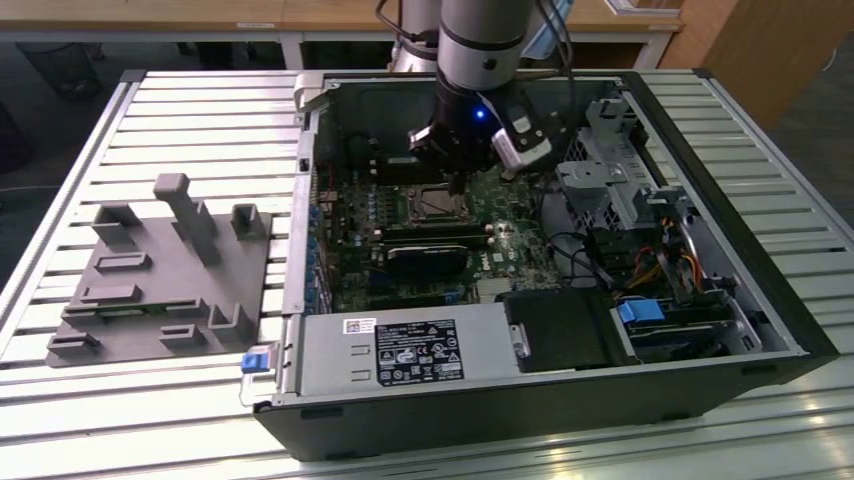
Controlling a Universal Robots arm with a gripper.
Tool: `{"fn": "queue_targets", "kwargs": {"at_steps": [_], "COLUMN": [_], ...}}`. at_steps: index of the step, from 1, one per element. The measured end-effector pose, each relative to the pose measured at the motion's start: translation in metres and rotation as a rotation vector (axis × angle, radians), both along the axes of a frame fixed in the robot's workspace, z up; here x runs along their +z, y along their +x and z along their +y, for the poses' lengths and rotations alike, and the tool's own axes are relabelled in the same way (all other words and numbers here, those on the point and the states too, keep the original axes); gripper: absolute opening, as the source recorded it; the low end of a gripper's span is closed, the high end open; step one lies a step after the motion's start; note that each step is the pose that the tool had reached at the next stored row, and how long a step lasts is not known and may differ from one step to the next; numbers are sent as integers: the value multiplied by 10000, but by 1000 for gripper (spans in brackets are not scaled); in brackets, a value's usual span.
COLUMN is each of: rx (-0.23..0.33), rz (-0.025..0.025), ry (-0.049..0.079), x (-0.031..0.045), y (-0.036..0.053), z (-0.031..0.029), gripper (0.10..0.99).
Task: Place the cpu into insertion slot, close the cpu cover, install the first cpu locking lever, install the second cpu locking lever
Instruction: 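Install the second cpu locking lever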
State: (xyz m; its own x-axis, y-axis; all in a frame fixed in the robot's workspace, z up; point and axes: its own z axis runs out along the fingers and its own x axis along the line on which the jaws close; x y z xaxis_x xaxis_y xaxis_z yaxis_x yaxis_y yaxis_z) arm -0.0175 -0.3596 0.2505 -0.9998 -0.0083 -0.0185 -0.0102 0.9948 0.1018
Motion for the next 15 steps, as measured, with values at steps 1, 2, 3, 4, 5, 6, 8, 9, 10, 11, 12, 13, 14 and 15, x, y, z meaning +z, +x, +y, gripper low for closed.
{"fn": "queue_targets", "kwargs": {"at_steps": [1,2,3,4,5,6,8,9,10,11,12,13,14,15], "rx": [-1,0,0,0,-1,-2,1,2,1,1,1,1,0,0], "rz": [21,43,62,66,66,68,67,66,66,67,66,66,66,66], "ry": [11,21,30,36,45,53,148,223,293,344,375,379,381,381], "x": [-7,-15,-24,-33,-43,-51,-65,-69,-74,-79,-84,-87,-89,-91], "y": [0,0,0,0,-2,-8,-23,-27,-31,-34,-35,-35,-35,-35], "z": [-4,-9,-14,-20,-23,-28,-44,-52,-64,-78,-90,-100,-104,-107], "gripper": [122,122,122,122,122,122,122,122,122,122,122,122,122,122]}}
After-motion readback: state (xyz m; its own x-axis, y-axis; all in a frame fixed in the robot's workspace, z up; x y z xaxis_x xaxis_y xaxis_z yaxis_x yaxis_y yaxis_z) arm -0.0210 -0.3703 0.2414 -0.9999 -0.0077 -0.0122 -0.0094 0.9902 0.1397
